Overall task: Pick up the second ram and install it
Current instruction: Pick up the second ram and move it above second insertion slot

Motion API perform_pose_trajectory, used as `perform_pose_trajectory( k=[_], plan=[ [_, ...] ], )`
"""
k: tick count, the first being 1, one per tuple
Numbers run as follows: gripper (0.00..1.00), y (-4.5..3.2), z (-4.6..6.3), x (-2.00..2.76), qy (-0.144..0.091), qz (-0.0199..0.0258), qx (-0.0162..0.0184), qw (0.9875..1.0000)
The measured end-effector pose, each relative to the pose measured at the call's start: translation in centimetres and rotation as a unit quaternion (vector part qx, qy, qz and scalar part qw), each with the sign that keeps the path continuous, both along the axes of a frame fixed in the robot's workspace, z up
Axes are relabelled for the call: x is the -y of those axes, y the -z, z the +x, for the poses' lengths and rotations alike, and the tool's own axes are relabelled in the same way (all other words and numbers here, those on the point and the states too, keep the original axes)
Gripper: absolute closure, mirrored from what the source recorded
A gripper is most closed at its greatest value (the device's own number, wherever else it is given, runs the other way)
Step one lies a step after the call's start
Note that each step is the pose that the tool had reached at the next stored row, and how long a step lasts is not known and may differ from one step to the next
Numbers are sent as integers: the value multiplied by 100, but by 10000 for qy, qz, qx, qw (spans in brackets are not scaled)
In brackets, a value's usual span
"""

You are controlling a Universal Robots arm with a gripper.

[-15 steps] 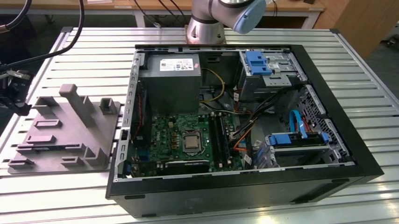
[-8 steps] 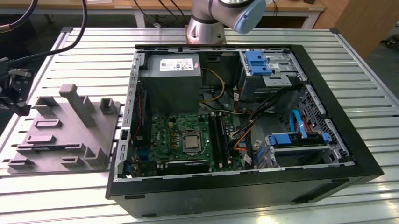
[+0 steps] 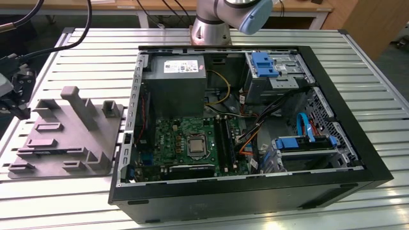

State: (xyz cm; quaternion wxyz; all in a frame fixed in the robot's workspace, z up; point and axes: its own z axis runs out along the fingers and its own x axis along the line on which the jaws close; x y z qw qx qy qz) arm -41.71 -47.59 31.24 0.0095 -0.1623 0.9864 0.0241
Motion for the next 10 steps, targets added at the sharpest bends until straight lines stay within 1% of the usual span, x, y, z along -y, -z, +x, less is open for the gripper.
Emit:
perform_pose_trajectory(
  k=[2, 5, 8, 10],
  plan=[
    [90, 4, 0, 0, -180, 0, 0, 9998],
    [90, 10, 0, 0, -457, 0, 0, 9990],
    [90, 16, 0, 0, -726, 0, 0, 9974],
    [90, 19, 0, 0, -911, 0, 0, 9958]
  ],
)
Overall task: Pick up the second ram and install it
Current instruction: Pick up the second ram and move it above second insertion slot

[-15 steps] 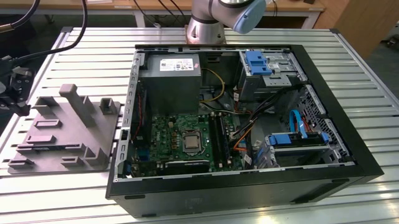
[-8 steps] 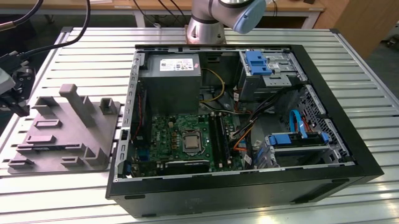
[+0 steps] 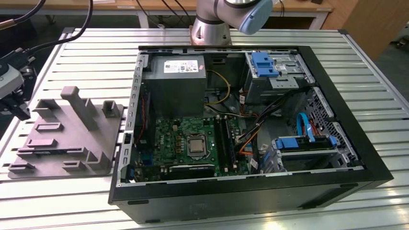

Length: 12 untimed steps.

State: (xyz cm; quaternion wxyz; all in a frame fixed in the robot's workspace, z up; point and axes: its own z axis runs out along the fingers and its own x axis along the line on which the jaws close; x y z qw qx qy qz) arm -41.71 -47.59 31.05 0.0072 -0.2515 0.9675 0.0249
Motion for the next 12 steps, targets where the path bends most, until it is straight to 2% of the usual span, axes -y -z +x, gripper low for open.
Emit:
perform_pose_trajectory(
  k=[3, 6, 9, 12],
  plan=[
    [90, 5, 0, 0, -270, 0, 0, 9996],
    [90, 10, 0, 0, -548, 0, 0, 9985],
    [90, 16, 0, 0, -814, 0, 0, 9967],
    [90, 21, 0, 0, -1090, 0, 3, 9940]
  ],
)
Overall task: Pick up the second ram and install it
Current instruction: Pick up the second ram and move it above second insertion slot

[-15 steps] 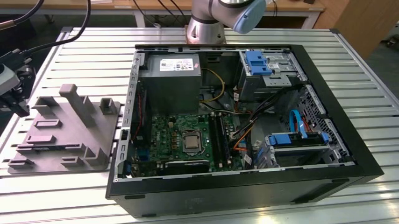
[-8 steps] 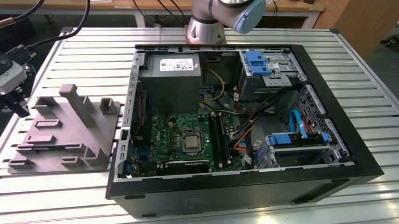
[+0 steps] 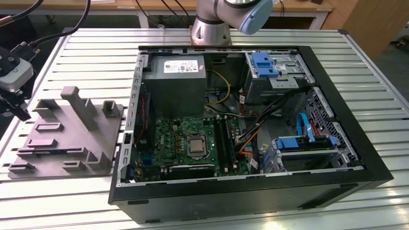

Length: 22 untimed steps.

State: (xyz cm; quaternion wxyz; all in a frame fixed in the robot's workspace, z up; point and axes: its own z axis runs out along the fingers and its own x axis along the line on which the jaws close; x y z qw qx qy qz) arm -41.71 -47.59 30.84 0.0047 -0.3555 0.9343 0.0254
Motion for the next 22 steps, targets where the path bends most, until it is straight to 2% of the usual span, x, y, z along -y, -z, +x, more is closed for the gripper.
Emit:
perform_pose_trajectory(
  k=[3, 6, 11, 14, 17, 19, 22],
  plan=[
    [90, 5, 1, 1, -250, 0, 22, 9997],
    [90, 10, 0, 0, -502, 0, 45, 9987],
    [90, 21, 0, 0, -930, 0, 88, 9956],
    [90, 28, 0, 0, -1190, 0, 115, 9928],
    [90, 35, 0, 0, -1443, 0, 139, 9894],
    [90, 40, 0, 0, -1613, 0, 154, 9868],
    [90, 47, 0, 0, -1875, 2, 168, 9821]
  ],
)
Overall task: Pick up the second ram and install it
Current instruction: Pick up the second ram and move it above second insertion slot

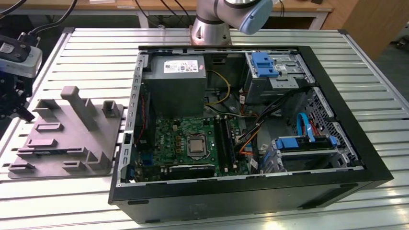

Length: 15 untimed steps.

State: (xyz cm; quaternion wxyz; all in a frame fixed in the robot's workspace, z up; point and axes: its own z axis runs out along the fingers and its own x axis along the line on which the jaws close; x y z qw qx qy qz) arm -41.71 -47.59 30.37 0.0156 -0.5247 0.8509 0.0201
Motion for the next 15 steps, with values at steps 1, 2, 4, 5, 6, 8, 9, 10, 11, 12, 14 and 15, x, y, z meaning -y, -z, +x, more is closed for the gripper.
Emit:
perform_pose_trajectory(
  k=[1, 2, 4, 5, 6, 8, 9, 10, 11, 12, 14, 15],
  plan=[
    [90, 2, 0, 0, -87, 0, 2, 10000],
    [90, 5, -1, 0, -173, 0, 5, 9999],
    [90, 12, 0, 0, -356, 0, 8, 9994],
    [90, 15, 0, 0, -451, 0, 8, 9990],
    [90, 20, 0, 0, -541, 0, 9, 9985],
    [90, 27, 0, 0, -720, 0, 10, 9974],
    [90, 31, 0, 0, -810, 0, 11, 9967],
    [90, 35, 0, 0, -899, 0, 11, 9959],
    [90, 39, 0, 0, -989, 0, 12, 9951],
    [90, 44, 0, 0, -1087, 0, 13, 9941],
    [90, 53, 0, 0, -1265, 1, 13, 9920],
    [90, 57, 0, 0, -1352, 1, 13, 9908]
  ],
)
